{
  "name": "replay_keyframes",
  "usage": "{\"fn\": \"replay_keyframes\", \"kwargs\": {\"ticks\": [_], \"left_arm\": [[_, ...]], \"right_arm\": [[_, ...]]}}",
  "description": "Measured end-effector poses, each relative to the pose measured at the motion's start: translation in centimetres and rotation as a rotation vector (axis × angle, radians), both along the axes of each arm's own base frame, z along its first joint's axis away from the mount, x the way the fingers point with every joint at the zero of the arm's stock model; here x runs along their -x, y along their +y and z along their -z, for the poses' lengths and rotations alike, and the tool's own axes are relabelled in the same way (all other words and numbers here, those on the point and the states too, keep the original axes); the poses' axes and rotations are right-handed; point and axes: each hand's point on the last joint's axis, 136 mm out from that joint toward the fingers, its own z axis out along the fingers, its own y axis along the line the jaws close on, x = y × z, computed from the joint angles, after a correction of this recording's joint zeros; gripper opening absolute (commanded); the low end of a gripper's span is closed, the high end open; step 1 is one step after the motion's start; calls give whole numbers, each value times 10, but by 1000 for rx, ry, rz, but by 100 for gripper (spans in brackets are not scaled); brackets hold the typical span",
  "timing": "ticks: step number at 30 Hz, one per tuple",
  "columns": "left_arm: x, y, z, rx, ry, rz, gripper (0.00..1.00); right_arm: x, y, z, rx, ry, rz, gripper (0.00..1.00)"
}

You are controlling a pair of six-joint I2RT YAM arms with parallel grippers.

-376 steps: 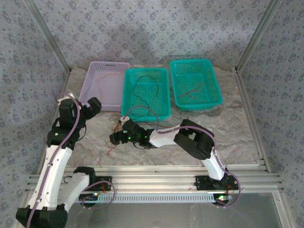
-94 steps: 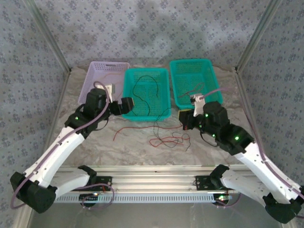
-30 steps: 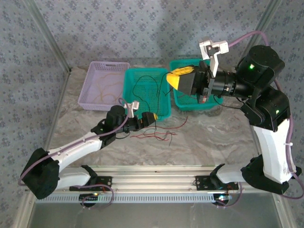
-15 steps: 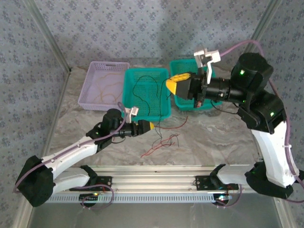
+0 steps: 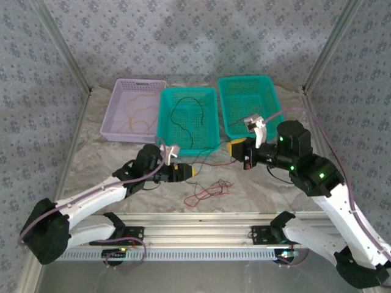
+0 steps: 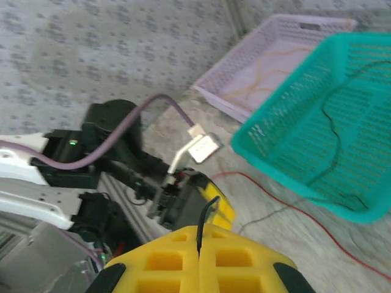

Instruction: Untangle the cables

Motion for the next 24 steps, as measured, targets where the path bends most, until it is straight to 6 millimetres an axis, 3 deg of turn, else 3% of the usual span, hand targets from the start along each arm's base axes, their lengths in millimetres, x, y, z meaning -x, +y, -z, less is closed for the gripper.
{"fn": "replay_keyframes", "kwargs": {"ticks": [6, 11, 15, 19, 24], "left_arm": [[36, -2, 24, -84, 26, 122, 67], [73, 18, 48, -189, 18, 174, 76], [73, 29, 48, -219, -20, 143, 77], [72, 30, 56, -264, -46, 140, 73], [78, 34, 87, -401, -55, 174, 69]], "right_arm": [[-15, -34, 10, -9, 7, 158, 0], [-39, -68, 10, -50, 52, 344, 0], [-53, -92, 11, -94, 88, 466, 0], [-61, -95, 10, -143, 125, 477, 0], [-63, -87, 9, -174, 151, 437, 0]]}}
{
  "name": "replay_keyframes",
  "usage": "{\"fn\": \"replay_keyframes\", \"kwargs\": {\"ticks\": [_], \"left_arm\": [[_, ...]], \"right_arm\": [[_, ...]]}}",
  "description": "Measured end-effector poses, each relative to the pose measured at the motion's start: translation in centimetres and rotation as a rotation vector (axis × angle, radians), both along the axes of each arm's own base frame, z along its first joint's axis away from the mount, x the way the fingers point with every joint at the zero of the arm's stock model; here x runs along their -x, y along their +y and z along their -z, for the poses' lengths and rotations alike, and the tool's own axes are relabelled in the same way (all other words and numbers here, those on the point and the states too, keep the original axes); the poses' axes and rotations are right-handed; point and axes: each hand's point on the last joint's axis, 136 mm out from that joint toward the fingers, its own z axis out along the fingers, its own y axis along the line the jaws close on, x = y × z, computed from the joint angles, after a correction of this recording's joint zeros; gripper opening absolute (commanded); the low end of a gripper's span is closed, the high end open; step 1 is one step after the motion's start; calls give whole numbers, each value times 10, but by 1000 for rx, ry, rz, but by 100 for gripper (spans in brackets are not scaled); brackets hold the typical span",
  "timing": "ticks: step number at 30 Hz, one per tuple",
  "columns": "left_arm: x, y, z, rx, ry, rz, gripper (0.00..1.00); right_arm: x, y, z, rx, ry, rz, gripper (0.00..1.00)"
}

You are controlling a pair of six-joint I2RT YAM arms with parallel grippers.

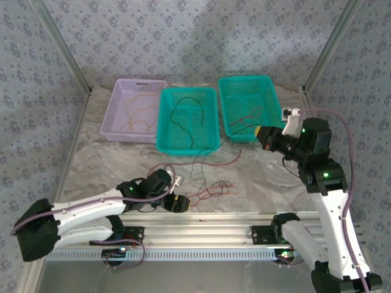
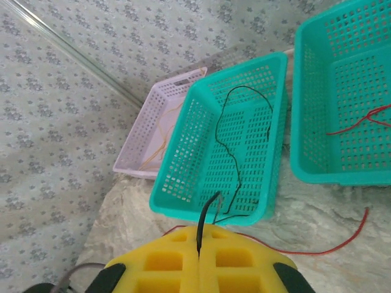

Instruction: Untangle the cables

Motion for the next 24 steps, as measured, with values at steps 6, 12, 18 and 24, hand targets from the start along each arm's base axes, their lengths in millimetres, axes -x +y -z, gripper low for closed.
{"fn": "replay_keyframes", "kwargs": {"ticks": [6, 12, 18, 24], "left_arm": [[-7, 13, 31, -149, -17, -24, 67], [-15, 9, 38, -211, -10, -32, 67], [-19, 11, 44, -281, 10, -40, 52], [-18, 8, 47, -297, 27, -41, 70]], "right_arm": [[2, 4, -4, -22, -6, -22, 0], [2, 5, -7, -30, -16, -30, 0], [6, 5, -13, -35, -41, -33, 0], [10, 6, -17, -44, -53, -41, 0]]}}
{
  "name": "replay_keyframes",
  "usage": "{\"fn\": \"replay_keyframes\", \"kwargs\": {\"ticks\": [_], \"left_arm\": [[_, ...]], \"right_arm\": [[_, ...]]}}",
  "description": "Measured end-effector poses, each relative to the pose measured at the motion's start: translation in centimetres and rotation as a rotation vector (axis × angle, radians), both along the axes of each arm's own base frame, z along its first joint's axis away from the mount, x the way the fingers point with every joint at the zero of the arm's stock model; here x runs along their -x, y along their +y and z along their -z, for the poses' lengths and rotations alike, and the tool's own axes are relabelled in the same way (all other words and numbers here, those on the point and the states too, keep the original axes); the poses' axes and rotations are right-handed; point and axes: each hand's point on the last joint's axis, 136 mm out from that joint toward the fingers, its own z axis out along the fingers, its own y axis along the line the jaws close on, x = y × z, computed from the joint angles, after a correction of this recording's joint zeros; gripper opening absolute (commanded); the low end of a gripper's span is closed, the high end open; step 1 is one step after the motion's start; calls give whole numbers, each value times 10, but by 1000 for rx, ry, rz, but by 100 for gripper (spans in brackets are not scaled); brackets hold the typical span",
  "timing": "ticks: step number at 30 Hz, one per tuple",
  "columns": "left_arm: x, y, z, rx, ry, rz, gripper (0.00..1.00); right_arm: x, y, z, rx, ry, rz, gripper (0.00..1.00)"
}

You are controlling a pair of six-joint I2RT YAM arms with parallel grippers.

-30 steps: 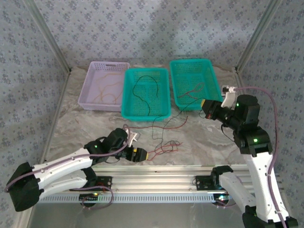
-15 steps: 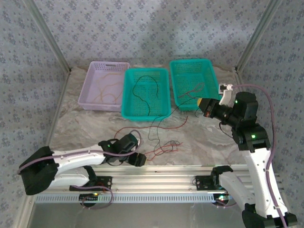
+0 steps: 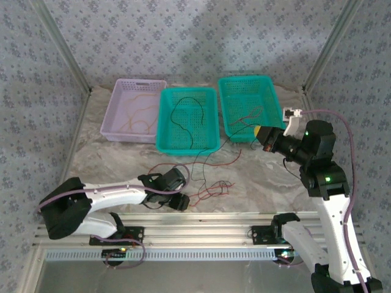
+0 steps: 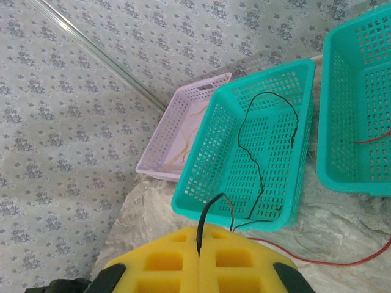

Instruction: Untangle the cables

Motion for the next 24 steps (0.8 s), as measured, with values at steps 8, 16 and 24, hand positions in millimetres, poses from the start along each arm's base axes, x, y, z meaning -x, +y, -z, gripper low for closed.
{"fn": "replay_keyframes", "kwargs": {"ticks": [8, 16, 24], "left_arm": [[2, -6, 1, -52, 17, -2, 65], [-3, -3, 8, -179, 52, -32, 65], [-3, -4, 8, -245, 80, -48, 44]], "right_arm": [[1, 3, 0, -8, -3, -18, 0], [8, 5, -4, -24, -14, -34, 0], [15, 6, -9, -41, -25, -49, 0]]}}
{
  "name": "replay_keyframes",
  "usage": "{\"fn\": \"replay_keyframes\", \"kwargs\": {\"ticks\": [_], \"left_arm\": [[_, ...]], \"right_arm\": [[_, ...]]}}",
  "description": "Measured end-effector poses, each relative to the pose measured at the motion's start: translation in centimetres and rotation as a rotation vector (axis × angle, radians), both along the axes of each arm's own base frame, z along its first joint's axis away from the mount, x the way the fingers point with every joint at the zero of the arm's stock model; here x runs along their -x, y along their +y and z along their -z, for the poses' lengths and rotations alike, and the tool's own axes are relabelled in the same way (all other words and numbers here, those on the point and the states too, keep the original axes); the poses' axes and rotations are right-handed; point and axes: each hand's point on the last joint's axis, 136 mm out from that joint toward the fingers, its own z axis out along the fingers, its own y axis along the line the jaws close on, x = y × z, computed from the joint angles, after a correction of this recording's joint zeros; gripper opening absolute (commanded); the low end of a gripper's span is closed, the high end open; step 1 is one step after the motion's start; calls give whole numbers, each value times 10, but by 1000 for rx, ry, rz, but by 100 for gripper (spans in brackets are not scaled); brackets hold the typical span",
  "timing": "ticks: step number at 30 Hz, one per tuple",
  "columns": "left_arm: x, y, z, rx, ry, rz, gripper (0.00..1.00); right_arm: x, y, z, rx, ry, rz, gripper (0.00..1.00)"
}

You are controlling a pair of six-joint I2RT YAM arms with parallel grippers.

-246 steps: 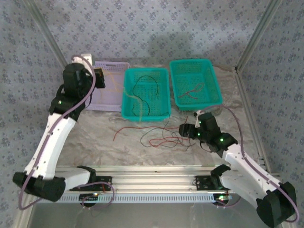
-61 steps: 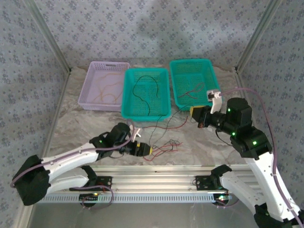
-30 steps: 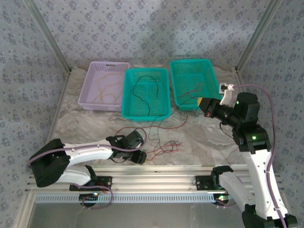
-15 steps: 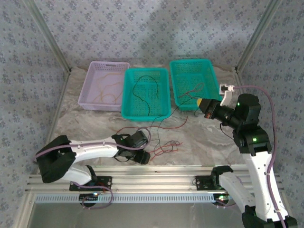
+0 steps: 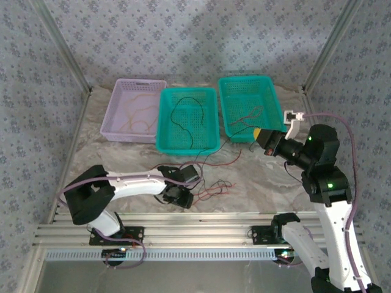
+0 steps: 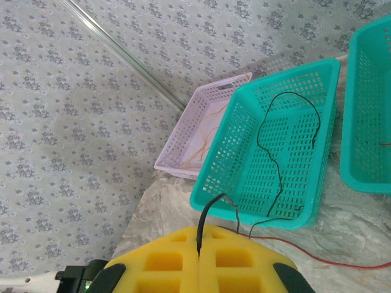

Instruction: Untangle the cables

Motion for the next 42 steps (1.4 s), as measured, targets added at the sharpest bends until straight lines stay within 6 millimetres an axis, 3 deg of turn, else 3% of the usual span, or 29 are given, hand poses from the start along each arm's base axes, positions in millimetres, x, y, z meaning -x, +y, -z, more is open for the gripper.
{"fn": "replay_keyframes", "kwargs": {"ticks": [2, 6, 10, 13, 18, 24, 28, 31, 33, 37, 39, 42], "left_arm": [[-1, 2, 0, -19, -1, -6, 34], [-6, -8, 0, 5, -13, -10, 0], [-16, -30, -2, 85, -51, -1, 0], [-19, -31, -1, 117, -69, -2, 0], [-23, -27, -2, 224, -55, -38, 0], [-35, -23, -9, 307, -78, -79, 0], [-55, 13, -18, 228, -191, -163, 0], [-62, 39, -50, 222, -286, -216, 0], [-68, 54, -81, 262, -359, -258, 0], [-80, 77, -137, 335, -470, -332, 0], [-81, 76, -152, 380, -488, -329, 14], [-75, 61, -153, 437, -449, -292, 38]], "right_arm": [[2, 1, -1, -2, -3, -6, 0], [4, 2, -1, -4, -5, -15, 0], [6, 1, -1, -2, -9, -11, 0], [7, -7, 7, 30, 12, 37, 0], [10, -40, 12, 125, 15, 222, 0], [29, -85, -33, 196, -116, 459, 0], [42, -115, -60, 243, -189, 619, 0], [50, -138, -68, 290, -221, 733, 0], [57, -150, -71, 320, -241, 792, 0], [64, -155, -77, 334, -273, 805, 0], [60, -146, -76, 335, -275, 757, 0], [48, -124, -69, 341, -259, 644, 0]]}}
